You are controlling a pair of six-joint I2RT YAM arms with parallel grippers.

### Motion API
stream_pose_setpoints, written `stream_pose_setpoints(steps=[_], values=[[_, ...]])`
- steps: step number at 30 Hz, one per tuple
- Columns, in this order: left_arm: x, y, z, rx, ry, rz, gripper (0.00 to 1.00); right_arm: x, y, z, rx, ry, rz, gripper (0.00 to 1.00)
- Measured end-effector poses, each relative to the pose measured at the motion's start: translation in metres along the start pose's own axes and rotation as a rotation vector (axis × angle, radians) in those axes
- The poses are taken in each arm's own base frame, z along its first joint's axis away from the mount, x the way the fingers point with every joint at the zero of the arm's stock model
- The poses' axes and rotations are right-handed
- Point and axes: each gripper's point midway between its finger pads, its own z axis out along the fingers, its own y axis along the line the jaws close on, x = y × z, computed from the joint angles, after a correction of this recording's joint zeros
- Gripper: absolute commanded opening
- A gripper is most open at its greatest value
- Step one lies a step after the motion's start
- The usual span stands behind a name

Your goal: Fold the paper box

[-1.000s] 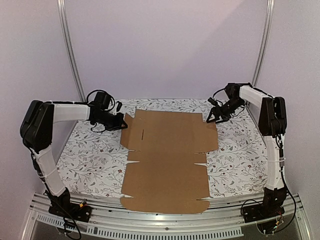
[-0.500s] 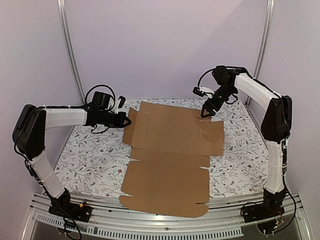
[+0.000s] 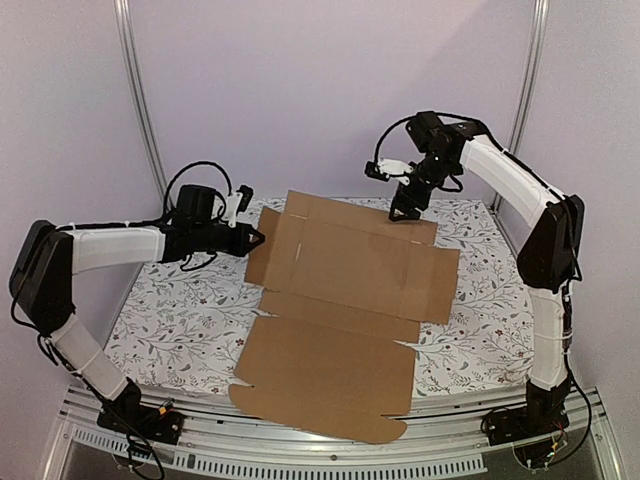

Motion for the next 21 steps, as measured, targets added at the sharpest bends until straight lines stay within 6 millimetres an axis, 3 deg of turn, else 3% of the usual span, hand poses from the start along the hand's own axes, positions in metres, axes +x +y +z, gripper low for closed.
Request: stream_pose_setpoints(steps=[5, 11, 17, 21], values=[[-0.016, -0.016, -0.012, 0.016, -0.069, 0.072, 0.00, -0.009, 0.000, -0.008, -0.006, -0.036, -0.015, 0.71], [-0.019, -0.026, -0.014, 0.009, -0.103, 0.136, 0.00, -0.017, 0.016, -0.007, -0.093, -0.063, -0.028, 0.53], [-0.021, -0.025, -0.022, -0.035, -0.135, 0.183, 0.00, -0.013, 0.033, -0.007, -0.177, -0.059, -0.023, 0.38], [-0.027, -0.021, -0.031, -0.086, -0.176, 0.216, 0.00, -0.012, 0.038, -0.008, -0.202, -0.057, -0.023, 0.33]])
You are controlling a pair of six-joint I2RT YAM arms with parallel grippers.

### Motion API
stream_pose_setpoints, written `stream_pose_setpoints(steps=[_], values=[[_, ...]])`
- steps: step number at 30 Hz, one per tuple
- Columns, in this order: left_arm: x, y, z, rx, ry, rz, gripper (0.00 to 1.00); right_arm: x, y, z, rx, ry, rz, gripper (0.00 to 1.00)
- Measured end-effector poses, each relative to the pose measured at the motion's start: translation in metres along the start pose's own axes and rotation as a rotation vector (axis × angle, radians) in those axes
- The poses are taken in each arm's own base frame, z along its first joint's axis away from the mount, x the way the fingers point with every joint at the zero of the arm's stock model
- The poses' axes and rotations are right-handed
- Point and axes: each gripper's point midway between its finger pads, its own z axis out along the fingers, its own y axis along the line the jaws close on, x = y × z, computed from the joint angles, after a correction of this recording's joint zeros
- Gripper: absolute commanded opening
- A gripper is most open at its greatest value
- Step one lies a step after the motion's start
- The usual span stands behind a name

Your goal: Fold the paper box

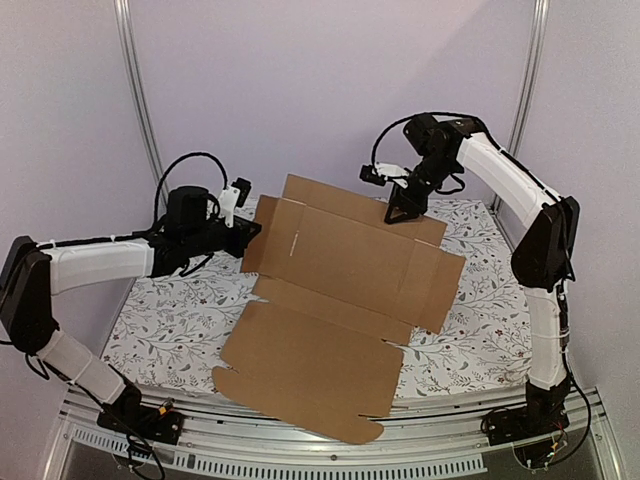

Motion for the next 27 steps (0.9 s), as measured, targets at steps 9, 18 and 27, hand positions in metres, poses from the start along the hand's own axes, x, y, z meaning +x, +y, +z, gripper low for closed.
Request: stream_pose_setpoints(steps=[9, 18, 27], values=[[-0.007, 0.004, -0.005, -0.038, -0.036, 0.021, 0.28, -0.003, 0.007, 0.001, -0.038, -0.020, 0.035, 0.05], [-0.062, -0.003, -0.041, -0.047, -0.139, 0.083, 0.64, -0.001, 0.013, 0.001, -0.065, -0.016, 0.084, 0.00], [-0.151, 0.011, -0.050, -0.022, -0.236, 0.172, 0.45, 0.005, 0.039, -0.016, -0.087, -0.001, 0.089, 0.00]])
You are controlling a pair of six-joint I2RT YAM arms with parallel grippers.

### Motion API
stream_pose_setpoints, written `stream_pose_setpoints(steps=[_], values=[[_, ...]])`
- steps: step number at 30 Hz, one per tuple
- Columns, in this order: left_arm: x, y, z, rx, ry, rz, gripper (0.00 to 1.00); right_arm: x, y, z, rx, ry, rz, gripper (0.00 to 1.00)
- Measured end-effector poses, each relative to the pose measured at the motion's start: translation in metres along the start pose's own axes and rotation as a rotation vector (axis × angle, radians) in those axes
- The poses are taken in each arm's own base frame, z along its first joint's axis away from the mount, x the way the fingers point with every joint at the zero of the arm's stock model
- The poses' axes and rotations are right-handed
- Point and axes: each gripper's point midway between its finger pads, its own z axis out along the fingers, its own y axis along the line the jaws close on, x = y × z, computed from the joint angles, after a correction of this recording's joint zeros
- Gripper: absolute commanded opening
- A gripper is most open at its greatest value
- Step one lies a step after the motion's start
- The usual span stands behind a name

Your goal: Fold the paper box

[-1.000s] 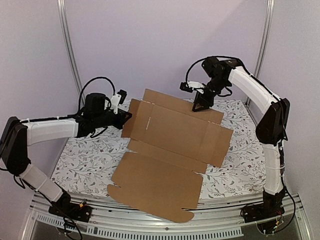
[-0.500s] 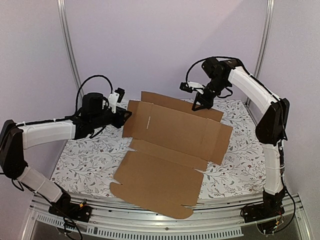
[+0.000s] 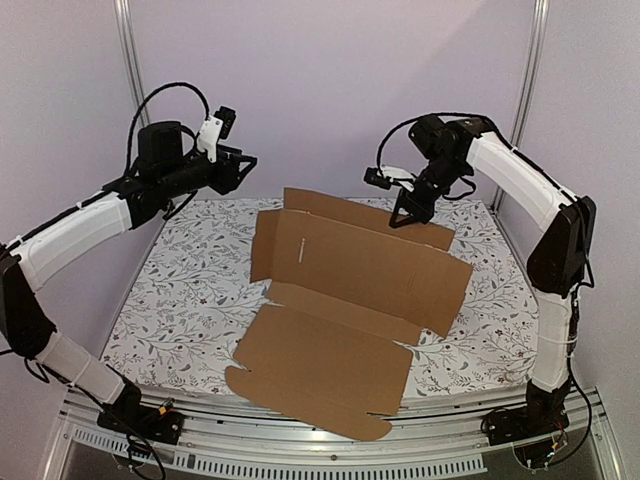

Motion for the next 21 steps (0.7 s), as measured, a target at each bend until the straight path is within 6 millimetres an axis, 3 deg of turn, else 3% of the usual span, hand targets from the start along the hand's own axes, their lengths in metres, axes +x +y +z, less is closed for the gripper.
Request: stream_pose_setpoints(steps=[6, 10, 15, 21], values=[[0.039, 0.010, 0.054, 0.054, 0.178, 0.021, 0.51, -0.007, 0.012, -0.017, 0.003, -0.037, 0.000, 0.00], [0.063, -0.002, 0.065, 0.131, 0.244, 0.008, 0.52, -0.013, 0.020, -0.020, -0.040, -0.074, 0.028, 0.00], [0.059, -0.016, 0.063, 0.185, 0.233, 0.021, 0.53, -0.028, 0.032, -0.030, -0.129, -0.163, 0.050, 0.00], [0.039, -0.021, 0.052, 0.213, 0.185, 0.049, 0.53, -0.036, 0.037, -0.042, -0.177, -0.216, 0.069, 0.00]])
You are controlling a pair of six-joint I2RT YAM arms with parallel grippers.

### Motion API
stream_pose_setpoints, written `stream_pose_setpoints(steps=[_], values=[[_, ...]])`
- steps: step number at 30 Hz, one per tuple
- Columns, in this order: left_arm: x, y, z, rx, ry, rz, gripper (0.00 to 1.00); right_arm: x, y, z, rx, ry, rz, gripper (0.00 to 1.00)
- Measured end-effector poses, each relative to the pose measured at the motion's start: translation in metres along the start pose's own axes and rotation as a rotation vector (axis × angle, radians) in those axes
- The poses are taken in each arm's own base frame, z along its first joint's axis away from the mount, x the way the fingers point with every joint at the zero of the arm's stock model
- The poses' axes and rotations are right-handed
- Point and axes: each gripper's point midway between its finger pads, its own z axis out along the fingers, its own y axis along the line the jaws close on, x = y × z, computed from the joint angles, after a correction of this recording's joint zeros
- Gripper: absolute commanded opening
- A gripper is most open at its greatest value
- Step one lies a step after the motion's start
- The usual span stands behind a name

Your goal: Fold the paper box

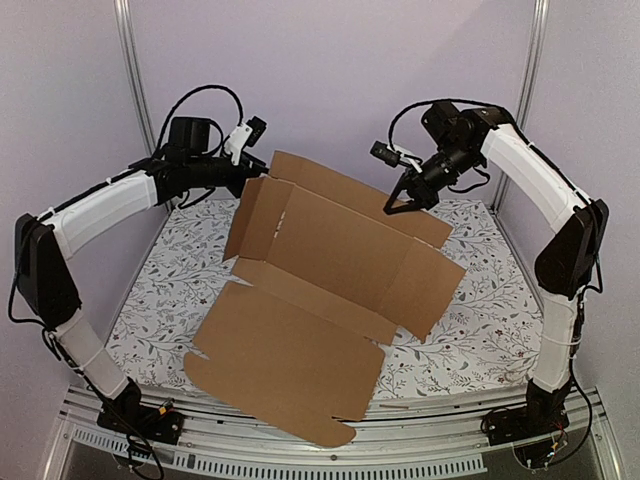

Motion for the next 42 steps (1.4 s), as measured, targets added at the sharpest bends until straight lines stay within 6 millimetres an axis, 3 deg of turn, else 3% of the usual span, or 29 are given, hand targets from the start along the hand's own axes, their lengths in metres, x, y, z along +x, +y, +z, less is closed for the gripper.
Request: stream_pose_setpoints(steps=[9, 15, 21, 28, 36, 42], values=[[-0.034, -0.005, -0.018, 0.021, -0.052, 0.062, 0.58, -0.005, 0.001, -0.003, -0.013, -0.026, 0.007, 0.00], [-0.056, -0.025, -0.031, 0.047, -0.041, 0.160, 0.61, 0.001, -0.004, 0.000, 0.012, 0.001, 0.021, 0.01], [-0.050, -0.052, -0.033, 0.084, 0.019, 0.227, 0.59, 0.009, -0.006, 0.003, 0.020, 0.027, 0.038, 0.00], [-0.047, -0.062, -0.030, 0.083, 0.057, 0.260, 0.57, 0.002, 0.006, -0.008, 0.028, 0.008, 0.005, 0.00], [-0.053, -0.066, -0.027, 0.091, 0.078, 0.295, 0.64, 0.002, 0.020, -0.012, 0.041, 0.020, -0.049, 0.00], [-0.053, -0.083, -0.032, 0.140, 0.114, 0.319, 0.65, 0.004, 0.021, -0.011, 0.042, 0.028, -0.046, 0.00]])
